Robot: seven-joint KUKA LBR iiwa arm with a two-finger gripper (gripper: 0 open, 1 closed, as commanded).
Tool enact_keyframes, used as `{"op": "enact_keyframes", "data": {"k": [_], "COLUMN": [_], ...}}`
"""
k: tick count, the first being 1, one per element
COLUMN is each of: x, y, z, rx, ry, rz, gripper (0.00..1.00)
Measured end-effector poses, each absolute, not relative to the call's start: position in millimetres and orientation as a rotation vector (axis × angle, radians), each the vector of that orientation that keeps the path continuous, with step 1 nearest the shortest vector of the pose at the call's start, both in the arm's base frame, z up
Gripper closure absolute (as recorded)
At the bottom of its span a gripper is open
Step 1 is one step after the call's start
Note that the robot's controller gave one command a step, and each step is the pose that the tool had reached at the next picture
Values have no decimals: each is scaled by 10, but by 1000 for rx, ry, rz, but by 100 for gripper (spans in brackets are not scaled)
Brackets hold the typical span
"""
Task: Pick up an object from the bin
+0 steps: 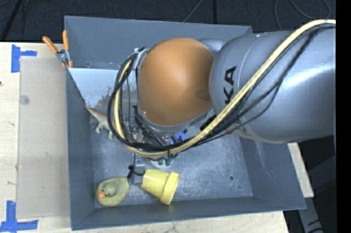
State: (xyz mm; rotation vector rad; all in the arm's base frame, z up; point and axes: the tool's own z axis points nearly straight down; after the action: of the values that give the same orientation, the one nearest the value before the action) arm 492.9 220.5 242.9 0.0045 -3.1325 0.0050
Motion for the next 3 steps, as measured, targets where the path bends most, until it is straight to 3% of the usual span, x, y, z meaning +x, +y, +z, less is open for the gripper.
{"op": "enact_keyframes", "data": {"k": [1,2,3], "x": [4945,4898,4893], "y": [2198,2003,1773], "z": [2471,2144,1546], "rx": [-2,96,141], "ry": [-3139,-3141,-3138], "rz": [1,-2,0], "gripper": [0,0,0]}}
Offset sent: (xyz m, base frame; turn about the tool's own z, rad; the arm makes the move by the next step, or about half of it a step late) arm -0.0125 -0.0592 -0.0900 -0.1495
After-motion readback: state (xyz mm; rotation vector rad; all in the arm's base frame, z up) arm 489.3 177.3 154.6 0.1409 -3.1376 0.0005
